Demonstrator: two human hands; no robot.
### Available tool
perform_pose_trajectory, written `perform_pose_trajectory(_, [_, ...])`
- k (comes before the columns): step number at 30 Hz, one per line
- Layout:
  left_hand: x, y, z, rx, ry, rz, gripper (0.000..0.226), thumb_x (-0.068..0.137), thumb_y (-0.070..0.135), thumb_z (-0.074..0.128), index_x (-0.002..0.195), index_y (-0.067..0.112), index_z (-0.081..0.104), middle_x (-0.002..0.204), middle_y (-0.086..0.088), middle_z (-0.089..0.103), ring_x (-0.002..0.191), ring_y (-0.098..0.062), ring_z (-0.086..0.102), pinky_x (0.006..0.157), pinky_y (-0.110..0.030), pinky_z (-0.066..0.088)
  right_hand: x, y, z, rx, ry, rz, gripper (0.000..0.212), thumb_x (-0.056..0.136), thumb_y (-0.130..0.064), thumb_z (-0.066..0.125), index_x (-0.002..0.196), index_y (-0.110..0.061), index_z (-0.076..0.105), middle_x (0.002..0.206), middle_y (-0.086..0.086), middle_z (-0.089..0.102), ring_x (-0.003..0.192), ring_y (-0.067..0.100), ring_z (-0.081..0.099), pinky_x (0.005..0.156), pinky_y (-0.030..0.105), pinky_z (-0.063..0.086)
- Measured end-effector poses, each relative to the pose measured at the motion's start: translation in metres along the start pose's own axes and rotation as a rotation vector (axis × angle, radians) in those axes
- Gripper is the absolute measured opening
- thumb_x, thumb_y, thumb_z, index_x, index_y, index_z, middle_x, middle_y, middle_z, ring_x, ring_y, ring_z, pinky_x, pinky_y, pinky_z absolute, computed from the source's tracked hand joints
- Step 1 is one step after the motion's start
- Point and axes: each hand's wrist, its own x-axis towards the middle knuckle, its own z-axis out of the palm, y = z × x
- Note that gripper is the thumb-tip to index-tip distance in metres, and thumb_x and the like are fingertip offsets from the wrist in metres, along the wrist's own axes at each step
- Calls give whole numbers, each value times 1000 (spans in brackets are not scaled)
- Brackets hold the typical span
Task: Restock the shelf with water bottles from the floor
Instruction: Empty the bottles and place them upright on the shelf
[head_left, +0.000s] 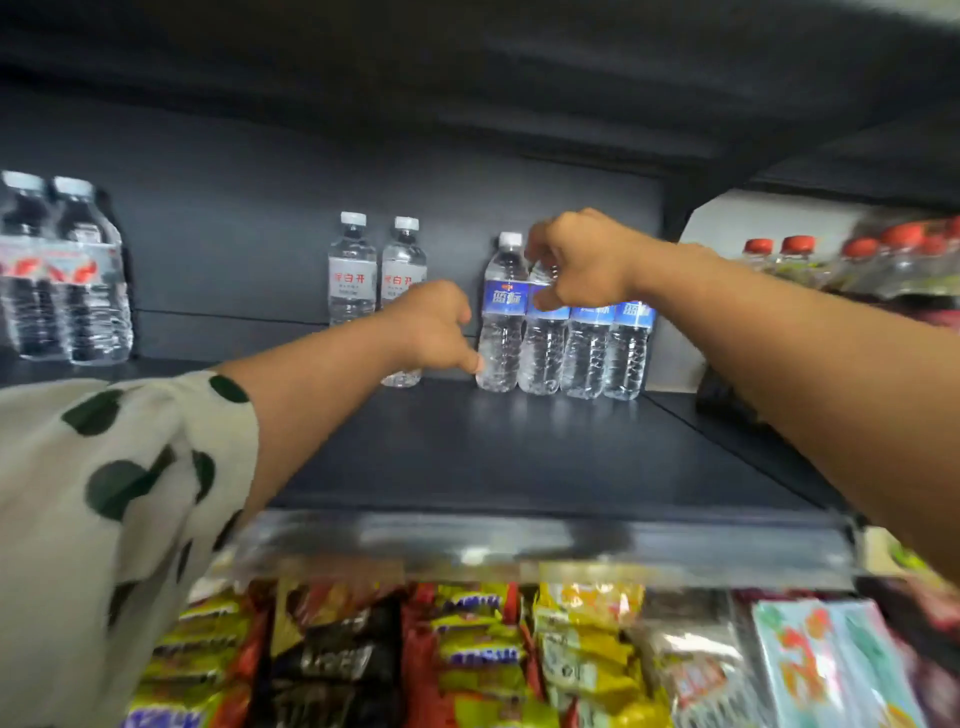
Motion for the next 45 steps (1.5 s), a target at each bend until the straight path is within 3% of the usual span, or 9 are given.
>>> perform_pose_trajectory(5, [-109, 9, -37, -83, -58, 154, 49, 73, 21, 82, 114, 3, 62, 110, -14, 65, 101, -28, 63, 90, -39, 52, -105, -75, -29, 82, -14, 78, 44, 77, -25, 73, 115, -9, 59, 111, 9, 64, 99, 27, 57, 79, 30, 42])
perform_pose_trajectory(9, [-184, 10, -40, -105, -184, 231, 42, 70, 19, 82, 104, 4, 64, 91, -8, 61, 85, -21, 60, 89, -44, 52, -171, -137, -29, 104, -100, 73, 38, 77, -23, 71, 110, -11, 60, 105, 7, 63, 90, 22, 57, 70, 24, 35])
perform_pose_trajectory(14, [-256, -16, -13, -82, -249, 234, 36, 66, 17, 82, 96, 4, 67, 92, -9, 69, 88, -28, 65, 80, -41, 54, -237, -197, 1, 160, -169, 4, 36, 77, -29, 70, 106, -11, 60, 107, 11, 63, 97, 28, 58, 73, 26, 34])
perform_pose_trajectory(18, [-303, -59, 31, 34, -379, 217, 23, 68, 22, 77, 85, 12, 66, 82, -5, 66, 83, -28, 64, 72, -40, 53, -283, -226, 60, 246, -286, 27, 38, 78, -25, 68, 112, -10, 60, 110, 12, 60, 102, 30, 57, 82, 35, 46])
perform_pose_trajectory(21, [-341, -103, 82, 81, -486, 108, 36, 73, 24, 75, 104, 11, 63, 102, -7, 66, 95, -28, 62, 79, -37, 51, -325, -247, 121, 370, -418, 79, 45, 80, -23, 69, 120, -8, 57, 119, 13, 57, 105, 30, 56, 84, 36, 44])
perform_pose_trajectory(26, [-430, -191, 199, 104, -779, -51, 22, 76, 18, 68, 80, 13, 47, 89, -10, 57, 86, -32, 58, 67, -39, 45, -415, -301, 256, 478, -753, 109, 48, 85, -24, 62, 128, -9, 47, 128, 14, 49, 118, 32, 48, 89, 40, 46])
perform_pose_trajectory(31, [-523, -262, 300, 132, -963, -283, 31, 81, 22, 64, 110, 13, 57, 111, -7, 60, 104, -27, 58, 83, -33, 48, -510, -376, 394, 591, -1015, 133, 47, 81, -26, 62, 124, -13, 49, 124, 11, 50, 113, 33, 52, 88, 41, 49])
perform_pose_trajectory(35, [-591, -308, 363, 86, -1126, -405, 57, 96, 24, 54, 145, 11, 29, 150, -10, 34, 137, -26, 34, 112, -35, 29, -571, -441, 467, 602, -1166, 131, 49, 89, -26, 55, 133, -11, 41, 133, 11, 42, 121, 31, 45, 95, 40, 43])
perform_pose_trajectory(45, [-688, -372, 445, 77, -1079, -522, 51, 96, 25, 52, 142, 12, 33, 146, -7, 38, 135, -22, 37, 109, -27, 29, -642, -541, 584, 397, -1273, 76, 48, 91, -20, 56, 134, -11, 35, 125, 14, 53, 114, 32, 55, 94, 40, 44])
